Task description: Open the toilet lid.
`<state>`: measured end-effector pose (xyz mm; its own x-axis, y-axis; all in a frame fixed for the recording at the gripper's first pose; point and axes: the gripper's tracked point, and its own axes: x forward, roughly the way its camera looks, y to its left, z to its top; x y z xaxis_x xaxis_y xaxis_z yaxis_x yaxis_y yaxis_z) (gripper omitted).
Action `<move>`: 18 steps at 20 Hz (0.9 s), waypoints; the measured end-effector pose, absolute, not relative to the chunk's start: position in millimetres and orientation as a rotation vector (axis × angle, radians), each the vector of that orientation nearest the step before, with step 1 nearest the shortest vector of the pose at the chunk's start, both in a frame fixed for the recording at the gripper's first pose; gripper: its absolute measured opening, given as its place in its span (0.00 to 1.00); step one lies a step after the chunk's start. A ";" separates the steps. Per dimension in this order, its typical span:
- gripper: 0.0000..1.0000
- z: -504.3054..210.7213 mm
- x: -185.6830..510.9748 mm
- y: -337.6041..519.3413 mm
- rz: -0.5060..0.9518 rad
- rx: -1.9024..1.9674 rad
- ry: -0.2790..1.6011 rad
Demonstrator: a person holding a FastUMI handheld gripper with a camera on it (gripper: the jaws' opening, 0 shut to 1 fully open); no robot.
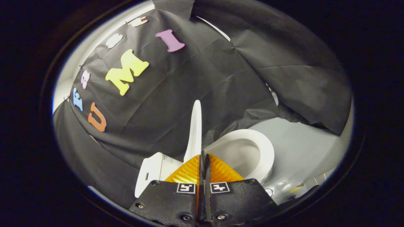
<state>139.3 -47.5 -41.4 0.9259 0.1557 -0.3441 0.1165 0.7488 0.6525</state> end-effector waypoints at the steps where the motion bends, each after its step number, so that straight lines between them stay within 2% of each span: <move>1: 0.04 -38.5 138.9 -44.4 0.024 0.720 0.392; 18: 0.05 14.2 138.7 22.1 0.025 0.529 0.348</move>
<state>138.7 22.1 14.2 0.9413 0.1123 -0.3184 0.0655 0.8644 0.4985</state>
